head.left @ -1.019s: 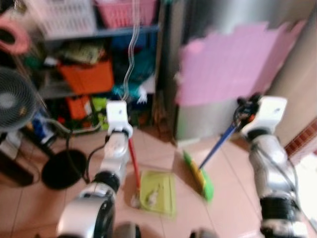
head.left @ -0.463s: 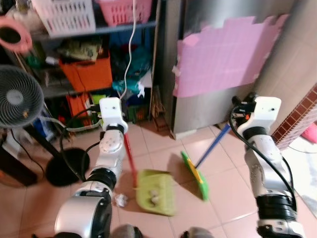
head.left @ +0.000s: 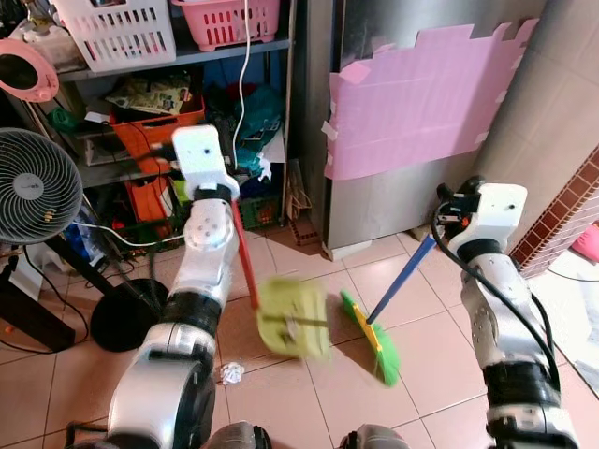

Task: Sweep floor

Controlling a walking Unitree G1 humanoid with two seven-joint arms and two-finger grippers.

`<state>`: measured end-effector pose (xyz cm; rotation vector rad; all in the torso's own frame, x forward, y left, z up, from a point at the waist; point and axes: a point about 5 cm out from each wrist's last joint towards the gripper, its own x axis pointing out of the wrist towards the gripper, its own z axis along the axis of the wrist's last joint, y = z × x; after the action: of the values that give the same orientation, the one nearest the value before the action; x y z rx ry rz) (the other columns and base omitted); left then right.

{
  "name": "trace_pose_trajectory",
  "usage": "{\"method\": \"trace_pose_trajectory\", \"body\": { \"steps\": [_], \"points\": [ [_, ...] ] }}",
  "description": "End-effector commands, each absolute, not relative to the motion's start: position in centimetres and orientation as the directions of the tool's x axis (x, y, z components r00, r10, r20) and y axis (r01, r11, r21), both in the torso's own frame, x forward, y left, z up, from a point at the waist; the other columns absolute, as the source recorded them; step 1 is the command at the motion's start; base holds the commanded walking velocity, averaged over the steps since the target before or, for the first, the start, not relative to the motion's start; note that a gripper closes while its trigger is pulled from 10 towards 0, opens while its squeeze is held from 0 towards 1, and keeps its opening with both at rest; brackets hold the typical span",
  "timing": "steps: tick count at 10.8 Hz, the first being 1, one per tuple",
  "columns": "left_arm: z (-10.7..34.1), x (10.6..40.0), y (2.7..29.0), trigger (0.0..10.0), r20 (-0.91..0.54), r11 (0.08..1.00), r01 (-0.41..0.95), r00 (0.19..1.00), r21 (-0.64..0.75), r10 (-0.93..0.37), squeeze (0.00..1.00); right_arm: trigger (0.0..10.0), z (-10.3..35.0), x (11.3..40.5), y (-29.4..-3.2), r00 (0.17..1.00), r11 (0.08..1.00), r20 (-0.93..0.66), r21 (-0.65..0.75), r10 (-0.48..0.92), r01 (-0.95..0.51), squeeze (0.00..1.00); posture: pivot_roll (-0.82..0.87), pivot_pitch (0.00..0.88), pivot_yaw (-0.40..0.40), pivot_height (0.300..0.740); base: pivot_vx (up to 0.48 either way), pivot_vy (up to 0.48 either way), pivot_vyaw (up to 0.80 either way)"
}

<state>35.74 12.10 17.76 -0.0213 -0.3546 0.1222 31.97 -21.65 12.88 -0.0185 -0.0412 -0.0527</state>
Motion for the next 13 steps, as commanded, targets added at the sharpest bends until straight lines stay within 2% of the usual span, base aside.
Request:
{"method": "trace_pose_trajectory", "body": {
  "steps": [1,4,7,10,13],
  "points": [
    [19.3,35.3,12.6,10.0,0.405,0.988,-0.152,0.903,-0.021,0.147,0.00,10.0,12.9,32.3,-22.0,0.998,0.997,0.037,-0.054,-0.052,0.054,0.00,-0.12,0.000,0.051,0.740,0.000,0.000,0.00],
    [17.3,31.6,13.5,10.0,0.344,0.981,-0.193,0.921,-0.013,0.186,0.00,10.0,11.6,32.6,-22.1,0.998,0.997,-0.013,-0.056,-0.056,0.055,0.00,-0.08,0.000,0.049,0.740,0.000,0.000,0.00],
    [16.6,29.4,15.0,10.0,0.288,0.969,-0.244,0.931,0.030,0.225,0.00,10.0,10.9,32.6,-21.9,0.999,0.997,-0.020,-0.052,-0.049,0.048,0.00,-0.06,0.000,0.047,0.740,0.000,0.000,0.00],
    [17.3,29.4,15.5,10.0,0.274,0.966,-0.257,0.931,0.024,0.241,0.00,10.0,10.5,32.7,-21.8,0.999,0.998,-0.024,-0.057,-0.041,0.039,0.00,-0.06,0.000,0.043,0.740,0.000,0.456,0.00],
    [17.4,29.3,14.7,10.0,0.259,0.973,-0.231,0.941,0.015,0.219,0.00,10.0,10.6,32.9,-22.0,0.999,0.997,-0.016,-0.064,-0.040,0.039,0.00,-0.07,0.000,0.044,0.740,0.000,0.480,0.00]
  ]
}}
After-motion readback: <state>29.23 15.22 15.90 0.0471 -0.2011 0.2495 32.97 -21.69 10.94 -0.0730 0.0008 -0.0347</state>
